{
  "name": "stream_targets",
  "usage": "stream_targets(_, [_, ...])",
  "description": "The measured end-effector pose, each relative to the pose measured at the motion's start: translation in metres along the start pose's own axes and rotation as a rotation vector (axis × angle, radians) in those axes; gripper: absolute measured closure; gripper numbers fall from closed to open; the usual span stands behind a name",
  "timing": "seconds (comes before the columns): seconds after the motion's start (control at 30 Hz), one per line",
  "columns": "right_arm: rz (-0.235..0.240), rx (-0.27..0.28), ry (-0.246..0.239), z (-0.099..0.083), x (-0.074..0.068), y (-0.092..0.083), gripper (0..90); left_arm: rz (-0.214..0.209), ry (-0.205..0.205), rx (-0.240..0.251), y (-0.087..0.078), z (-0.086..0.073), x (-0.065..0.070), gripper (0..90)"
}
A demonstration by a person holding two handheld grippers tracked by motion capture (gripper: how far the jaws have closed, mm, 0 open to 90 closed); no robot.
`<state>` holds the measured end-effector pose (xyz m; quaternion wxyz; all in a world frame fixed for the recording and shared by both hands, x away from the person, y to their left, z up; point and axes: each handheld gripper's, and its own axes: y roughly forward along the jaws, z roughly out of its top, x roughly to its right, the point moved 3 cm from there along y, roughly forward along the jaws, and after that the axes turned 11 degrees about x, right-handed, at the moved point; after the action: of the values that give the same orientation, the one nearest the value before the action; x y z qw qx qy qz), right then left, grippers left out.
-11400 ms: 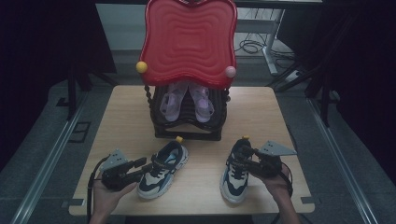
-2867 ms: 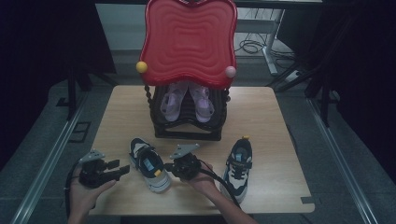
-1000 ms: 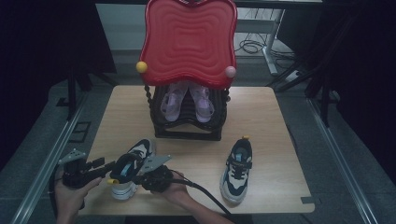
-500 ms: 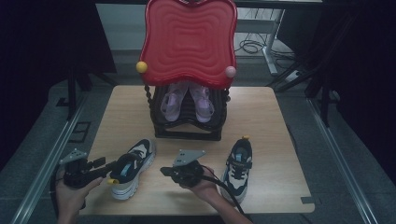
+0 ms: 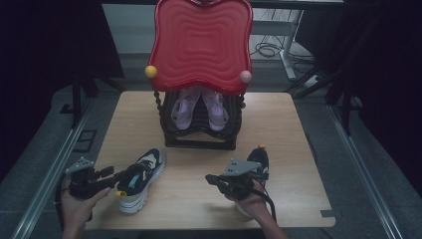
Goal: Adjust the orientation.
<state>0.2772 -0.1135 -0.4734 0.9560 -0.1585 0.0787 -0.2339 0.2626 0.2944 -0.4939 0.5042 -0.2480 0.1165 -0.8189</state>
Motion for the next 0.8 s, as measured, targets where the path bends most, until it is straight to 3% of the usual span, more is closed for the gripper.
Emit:
stream_targets(0.37, [-0.057,0.001,0.002,-0.01,0.016,-0.032,89.0,0.019,-0.003,0.01,-0.003,0.001,-0.007,42.6])
stream_targets(0.8, [-0.128,0.027,0.021,-0.014,0.031,-0.063,89.1,0.006,0.006,0.009,-0.001,0.002,-0.004,42.5])
